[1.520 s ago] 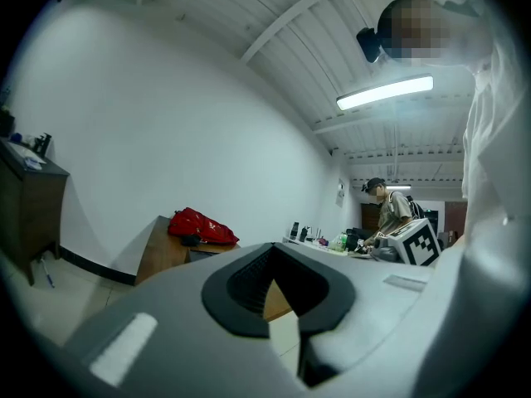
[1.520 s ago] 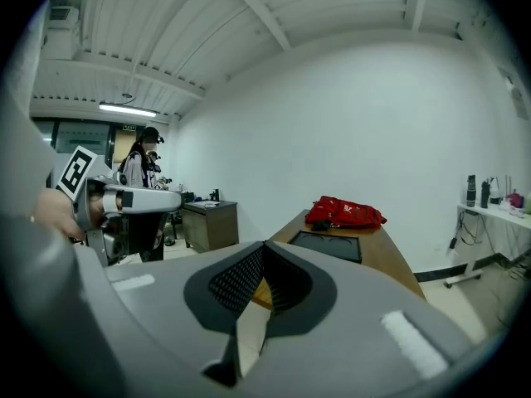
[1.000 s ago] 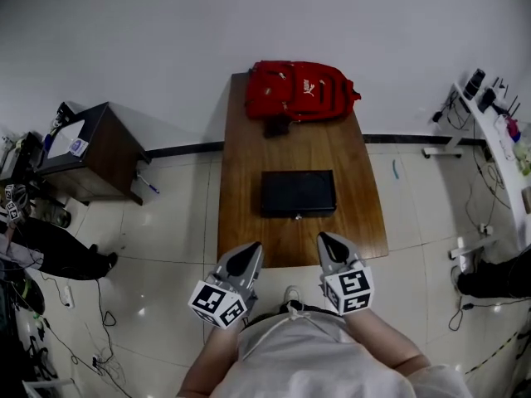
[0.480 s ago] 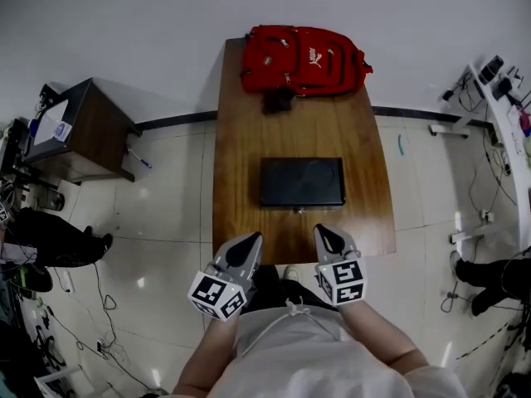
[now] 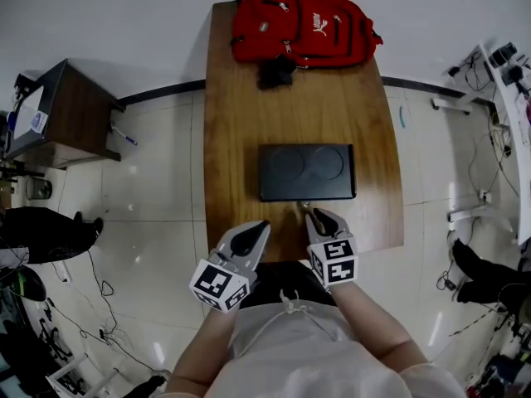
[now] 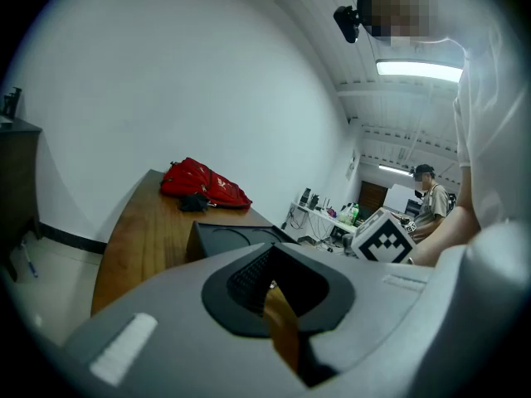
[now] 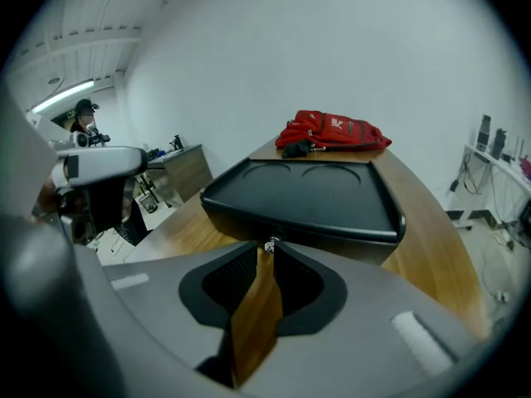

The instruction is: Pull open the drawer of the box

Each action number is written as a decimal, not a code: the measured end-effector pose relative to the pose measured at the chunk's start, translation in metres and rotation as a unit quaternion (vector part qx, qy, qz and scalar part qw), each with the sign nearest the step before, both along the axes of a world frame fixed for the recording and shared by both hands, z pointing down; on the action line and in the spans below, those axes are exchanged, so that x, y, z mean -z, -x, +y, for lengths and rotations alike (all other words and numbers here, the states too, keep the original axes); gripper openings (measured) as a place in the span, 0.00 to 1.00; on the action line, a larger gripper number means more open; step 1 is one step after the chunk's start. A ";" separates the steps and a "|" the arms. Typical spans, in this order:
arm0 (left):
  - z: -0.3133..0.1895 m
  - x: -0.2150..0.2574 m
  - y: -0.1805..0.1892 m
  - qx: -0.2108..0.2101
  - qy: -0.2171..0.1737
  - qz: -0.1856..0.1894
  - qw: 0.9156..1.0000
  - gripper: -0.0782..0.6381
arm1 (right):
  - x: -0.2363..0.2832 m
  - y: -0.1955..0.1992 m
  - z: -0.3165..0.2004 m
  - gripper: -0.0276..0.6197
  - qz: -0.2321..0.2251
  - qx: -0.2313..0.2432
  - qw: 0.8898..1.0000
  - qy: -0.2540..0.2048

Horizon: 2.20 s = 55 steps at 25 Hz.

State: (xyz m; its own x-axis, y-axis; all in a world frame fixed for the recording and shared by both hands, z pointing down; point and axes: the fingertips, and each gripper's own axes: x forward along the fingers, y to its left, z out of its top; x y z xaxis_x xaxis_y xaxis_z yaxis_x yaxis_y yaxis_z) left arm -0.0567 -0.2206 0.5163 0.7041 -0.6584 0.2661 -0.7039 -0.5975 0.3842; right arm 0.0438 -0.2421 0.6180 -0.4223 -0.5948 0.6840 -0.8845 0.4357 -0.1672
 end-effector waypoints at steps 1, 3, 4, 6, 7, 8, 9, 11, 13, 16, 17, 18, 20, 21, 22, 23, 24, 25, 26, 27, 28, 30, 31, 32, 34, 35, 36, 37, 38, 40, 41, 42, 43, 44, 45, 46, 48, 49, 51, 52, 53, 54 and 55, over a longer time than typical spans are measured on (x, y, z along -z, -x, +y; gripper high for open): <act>0.000 -0.006 -0.001 -0.003 0.006 0.000 1.000 0.12 | -0.007 -0.001 -0.002 0.15 0.000 -0.008 1.000 0.011; -0.001 -0.017 -0.001 -0.002 0.021 0.007 1.000 0.12 | -0.019 -0.001 -0.004 0.17 -0.006 -0.022 0.999 0.034; -0.001 -0.022 -0.001 -0.001 0.027 0.011 1.000 0.12 | -0.023 0.000 -0.005 0.17 -0.013 -0.027 0.998 0.046; -0.004 -0.028 -0.002 -0.003 0.036 0.016 0.999 0.12 | -0.030 0.004 -0.007 0.19 -0.028 -0.033 0.997 0.064; -0.005 -0.030 -0.002 -0.005 0.038 0.018 0.999 0.12 | -0.032 0.005 -0.009 0.20 -0.032 -0.035 0.996 0.070; -0.006 -0.031 -0.003 -0.007 0.039 0.020 0.999 0.12 | -0.034 0.005 -0.011 0.20 -0.032 -0.038 0.996 0.073; -0.007 -0.033 -0.003 -0.008 0.041 0.021 0.999 0.12 | -0.035 0.005 -0.012 0.20 -0.031 -0.040 0.996 0.074; -0.008 -0.034 -0.002 -0.009 0.043 0.024 0.999 0.12 | -0.036 0.004 -0.015 0.20 -0.026 -0.043 0.996 0.076; -0.009 -0.036 -0.002 -0.010 0.046 0.027 0.999 0.12 | -0.038 0.003 -0.016 0.19 -0.020 -0.047 0.995 0.082; -0.009 -0.037 -0.003 -0.013 0.049 0.029 0.998 0.12 | -0.040 0.002 -0.017 0.18 -0.024 -0.050 0.994 0.092; -0.009 -0.037 -0.003 -0.013 0.050 0.029 0.998 0.12 | -0.040 0.002 -0.017 0.18 -0.025 -0.049 0.994 0.093; -0.009 -0.037 -0.002 -0.013 0.051 0.029 0.998 0.12 | -0.039 0.002 -0.018 0.18 -0.025 -0.047 0.994 0.093; -0.008 -0.038 -0.001 -0.012 0.052 0.030 0.998 0.12 | -0.038 0.003 -0.019 0.17 -0.022 -0.038 0.995 0.091; -0.007 -0.038 -0.001 -0.011 0.052 0.031 0.998 0.12 | -0.038 0.003 -0.019 0.16 -0.020 -0.034 0.995 0.091; -0.007 -0.038 -0.001 -0.012 0.052 0.030 0.998 0.12 | -0.038 0.003 -0.018 0.16 -0.019 -0.030 0.995 0.091; -0.006 -0.038 -0.001 -0.013 0.052 0.030 0.998 0.12 | -0.039 0.003 -0.018 0.16 -0.019 -0.028 0.995 0.091; -0.006 -0.037 -0.001 -0.014 0.052 0.030 0.998 0.12 | -0.039 0.003 -0.018 0.16 -0.019 -0.027 0.995 0.091; -0.005 -0.037 -0.001 -0.014 0.052 0.031 0.998 0.12 | -0.038 0.003 -0.018 0.16 -0.019 -0.026 0.995 0.091; -0.005 -0.036 -0.001 -0.014 0.052 0.032 0.998 0.12 | -0.038 0.003 -0.018 0.16 -0.019 -0.025 0.995 0.091; -0.004 -0.035 -0.002 -0.014 0.052 0.032 0.998 0.12 | -0.038 0.003 -0.018 0.16 -0.019 -0.024 0.995 0.091; -0.003 -0.035 -0.002 -0.014 0.052 0.032 0.998 0.12 | -0.038 0.003 -0.017 0.16 -0.019 -0.024 0.995 0.091; -0.001 -0.033 -0.002 -0.013 0.052 0.033 0.998 0.12 | -0.037 0.003 -0.015 0.16 -0.020 -0.024 0.995 0.092; 0.000 -0.033 -0.002 -0.012 0.052 0.033 0.998 0.12 | -0.037 0.003 -0.014 0.16 -0.021 -0.024 0.995 0.092; 0.002 -0.033 -0.002 -0.011 0.051 0.033 0.998 0.12 | -0.037 0.003 -0.011 0.16 -0.020 -0.023 0.995 0.092; 0.005 -0.033 0.000 -0.009 0.050 0.033 0.998 0.12 | -0.038 0.004 -0.005 0.16 -0.020 -0.020 0.995 0.093; 0.006 -0.033 0.000 -0.007 0.050 0.032 0.998 0.12 | -0.038 0.003 -0.001 0.16 -0.020 -0.019 0.995 0.094; 0.008 -0.033 0.001 -0.005 0.050 0.033 0.998 0.12 | -0.038 0.003 0.002 0.16 -0.020 -0.019 0.995 0.095; 0.010 -0.033 0.001 -0.004 0.050 0.033 0.998 0.12 | -0.038 0.002 0.006 0.16 -0.020 -0.018 0.995 0.096; 0.013 -0.033 0.001 -0.002 0.050 0.033 0.998 0.12 | -0.039 0.002 0.010 0.16 -0.019 -0.017 0.995 0.097; 0.018 -0.035 0.000 0.000 0.051 0.034 0.998 0.12 | -0.040 0.001 0.018 0.16 -0.018 -0.016 0.995 0.099; 0.020 -0.035 -0.001 0.001 0.050 0.034 0.998 0.12 | -0.041 0.001 0.023 0.16 -0.016 -0.015 0.995 0.100; 0.023 -0.035 -0.001 0.001 0.049 0.033 0.998 0.12 | -0.041 0.001 0.027 0.16 -0.015 -0.014 0.995 0.100; 0.026 -0.035 -0.002 0.001 0.049 0.032 0.998 0.12 | -0.041 0.001 0.032 0.16 -0.014 -0.014 0.995 0.101; 0.030 -0.034 -0.001 0.002 0.048 0.032 0.998 0.12 | -0.041 0.001 0.036 0.16 -0.015 -0.014 0.995 0.102; 0.033 -0.034 -0.001 0.004 0.047 0.032 0.998 0.12 | -0.042 0.001 0.041 0.16 -0.018 -0.014 0.994 0.103; 0.036 -0.035 -0.001 0.006 0.047 0.032 0.998 0.12 | -0.042 0.001 0.046 0.16 -0.021 -0.013 0.994 0.105; 0.041 -0.034 0.000 0.008 0.044 0.030 0.999 0.12 | -0.042 0.000 0.054 0.16 -0.024 -0.011 0.994 0.105; 0.044 -0.034 0.000 0.007 0.042 0.028 0.999 0.12 | -0.042 -0.001 0.058 0.16 -0.023 -0.009 0.994 0.105; 0.048 -0.032 0.001 0.008 0.038 0.025 0.999 0.12 | -0.044 -0.001 0.067 0.16 -0.021 -0.007 0.994 0.107; 0.050 -0.031 0.003 0.009 0.036 0.023 0.999 0.12 | -0.045 -0.001 0.072 0.16 -0.020 -0.007 0.994 0.110; 0.052 -0.031 0.004 0.012 0.035 0.023 0.999 0.12 | -0.046 -0.001 0.077 0.16 -0.019 -0.006 0.993 0.113; 0.054 -0.031 0.005 0.014 0.035 0.023 0.999 0.12 | -0.047 -0.001 0.082 0.16 -0.018 -0.005 0.993 0.115; 0.056 -0.032 0.005 0.014 0.035 0.022 0.999 0.12 | -0.048 -0.001 0.086 0.16 -0.017 -0.005 0.993 0.116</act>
State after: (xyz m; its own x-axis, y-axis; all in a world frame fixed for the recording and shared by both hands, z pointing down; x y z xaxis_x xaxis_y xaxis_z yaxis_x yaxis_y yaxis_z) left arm -0.0619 -0.1648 0.5479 0.6973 -0.6594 0.2811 -0.7017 -0.5479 0.4555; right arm 0.0448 -0.1563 0.6658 -0.4430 -0.4272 0.7882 -0.8803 0.3740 -0.2920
